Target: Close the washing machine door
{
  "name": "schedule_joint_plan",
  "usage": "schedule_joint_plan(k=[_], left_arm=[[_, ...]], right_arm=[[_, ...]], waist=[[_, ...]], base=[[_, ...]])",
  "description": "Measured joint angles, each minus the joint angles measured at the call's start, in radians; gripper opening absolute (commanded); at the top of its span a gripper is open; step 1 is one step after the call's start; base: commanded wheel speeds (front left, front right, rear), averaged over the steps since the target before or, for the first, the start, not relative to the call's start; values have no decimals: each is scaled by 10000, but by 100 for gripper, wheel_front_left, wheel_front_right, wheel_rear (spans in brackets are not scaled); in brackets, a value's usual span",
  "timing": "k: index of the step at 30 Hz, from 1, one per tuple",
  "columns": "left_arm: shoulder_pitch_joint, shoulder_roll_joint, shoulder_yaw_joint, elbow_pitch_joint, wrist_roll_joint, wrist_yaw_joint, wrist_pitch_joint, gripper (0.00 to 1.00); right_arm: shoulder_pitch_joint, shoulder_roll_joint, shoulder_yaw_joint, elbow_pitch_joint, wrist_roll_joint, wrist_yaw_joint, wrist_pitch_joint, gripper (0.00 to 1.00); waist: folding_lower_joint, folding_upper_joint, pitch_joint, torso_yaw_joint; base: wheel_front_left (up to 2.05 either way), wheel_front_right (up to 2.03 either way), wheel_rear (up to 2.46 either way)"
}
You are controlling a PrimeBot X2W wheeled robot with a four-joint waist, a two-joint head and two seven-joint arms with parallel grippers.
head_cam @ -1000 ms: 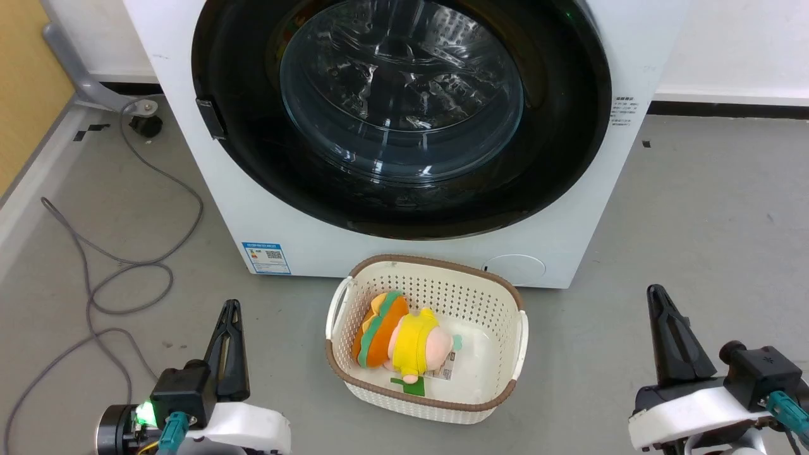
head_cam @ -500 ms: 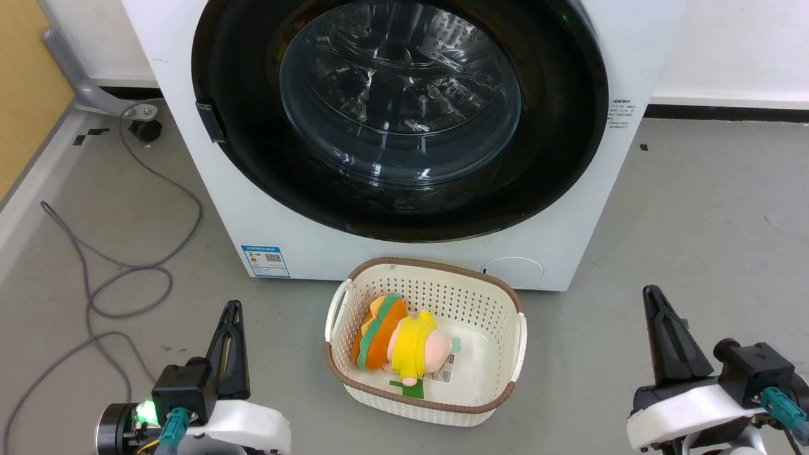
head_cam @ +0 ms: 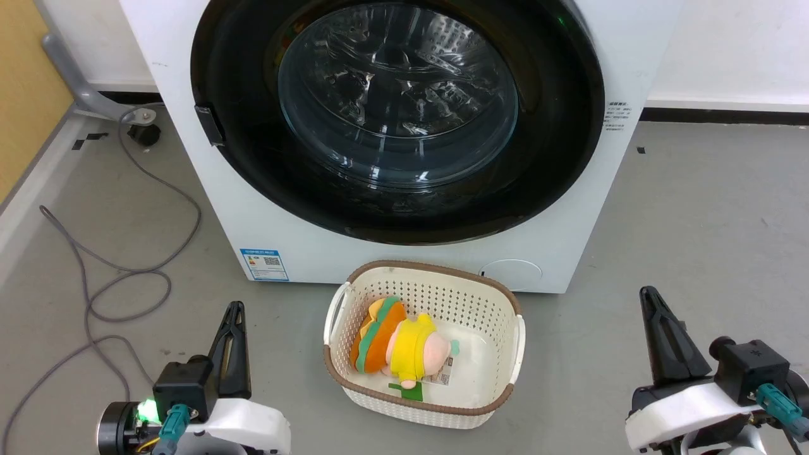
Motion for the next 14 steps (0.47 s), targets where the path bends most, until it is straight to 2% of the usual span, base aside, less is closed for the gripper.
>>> schedule_joint_plan(k=[14], left_arm=[[0, 0, 15, -56, 75, -111, 309, 0]], right_arm=[[58, 0, 31, -79, -121, 0, 295, 0]], waist=[[0, 0, -73, -40]], base=[[0, 0, 0]])
